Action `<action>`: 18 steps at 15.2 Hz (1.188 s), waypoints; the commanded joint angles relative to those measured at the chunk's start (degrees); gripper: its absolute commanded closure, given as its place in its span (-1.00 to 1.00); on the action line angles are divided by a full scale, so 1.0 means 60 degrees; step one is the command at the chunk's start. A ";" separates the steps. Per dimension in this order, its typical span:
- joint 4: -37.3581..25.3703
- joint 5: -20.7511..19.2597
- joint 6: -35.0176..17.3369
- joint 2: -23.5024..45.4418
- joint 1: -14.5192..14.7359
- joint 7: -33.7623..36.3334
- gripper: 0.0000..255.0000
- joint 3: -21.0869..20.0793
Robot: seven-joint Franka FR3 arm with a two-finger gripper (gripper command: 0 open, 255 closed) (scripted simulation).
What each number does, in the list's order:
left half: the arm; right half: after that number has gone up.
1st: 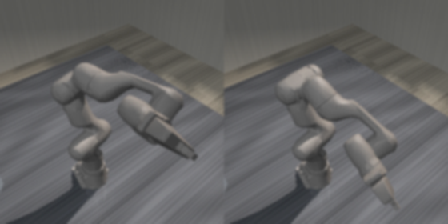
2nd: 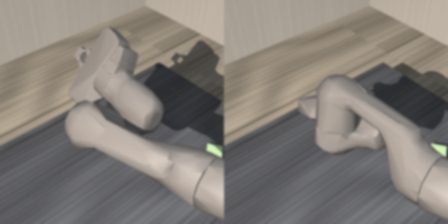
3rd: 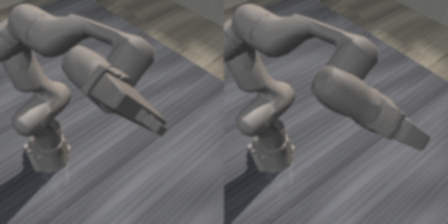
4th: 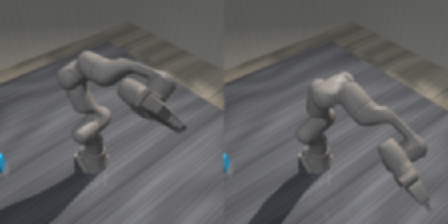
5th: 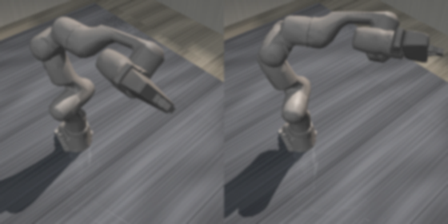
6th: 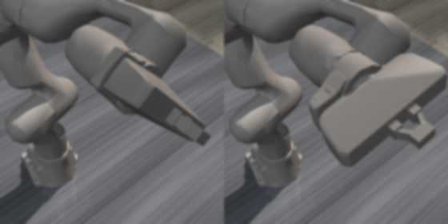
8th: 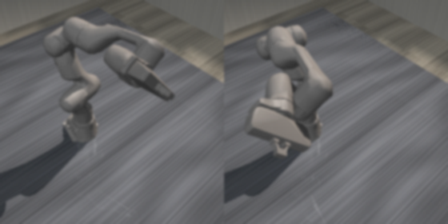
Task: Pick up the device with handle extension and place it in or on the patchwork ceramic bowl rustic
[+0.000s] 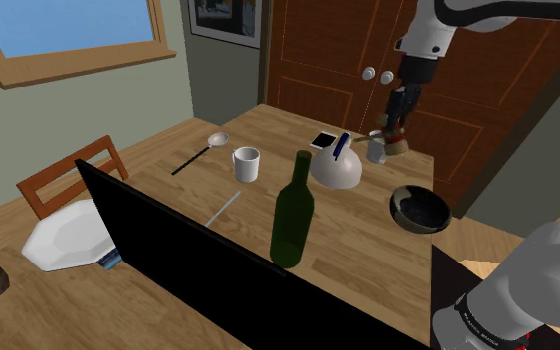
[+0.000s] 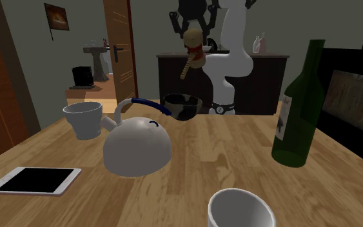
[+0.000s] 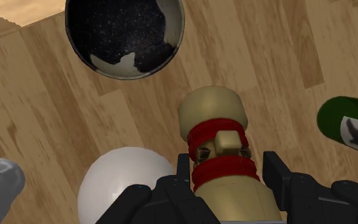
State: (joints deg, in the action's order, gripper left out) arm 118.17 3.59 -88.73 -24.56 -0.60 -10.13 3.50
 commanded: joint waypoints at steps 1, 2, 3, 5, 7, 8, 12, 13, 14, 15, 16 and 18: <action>0.0368 -0.0157 0.0234 -0.0579 -0.0139 -0.0311 1.00 0.0226; 0.0508 -0.0243 0.0348 -0.0825 -0.0208 -0.0461 1.00 0.0338; 0.0637 -0.0336 0.0467 -0.1066 -0.0278 -0.0612 1.00 0.0452; 0.0859 -0.0540 0.0717 -0.1527 -0.0417 -0.0919 1.00 0.0693; 0.1035 -0.0763 0.0979 -0.1959 -0.0563 -0.1239 1.00 0.0940; 0.1107 -0.0882 0.1114 -0.2164 -0.0639 -0.1404 1.00 0.1067; 0.1407 -0.1257 0.1386 -0.2744 -0.0859 -0.1887 1.00 0.1448; 0.1565 -0.1269 0.1269 -0.2785 -0.0867 -0.1888 1.00 0.1456; 0.1721 -0.1280 0.1152 -0.2825 -0.0876 -0.1890 1.00 0.1465; 0.1876 -0.1292 0.1035 -0.2863 -0.0884 -0.1891 1.00 0.1474; 0.2029 -0.1305 0.0918 -0.2899 -0.0892 -0.1893 1.00 0.1484; 0.2331 -0.1329 0.0683 -0.2965 -0.0908 -0.1898 1.00 0.1504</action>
State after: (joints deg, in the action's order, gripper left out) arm 131.25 -4.27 -84.01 -42.04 -5.97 -21.46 12.44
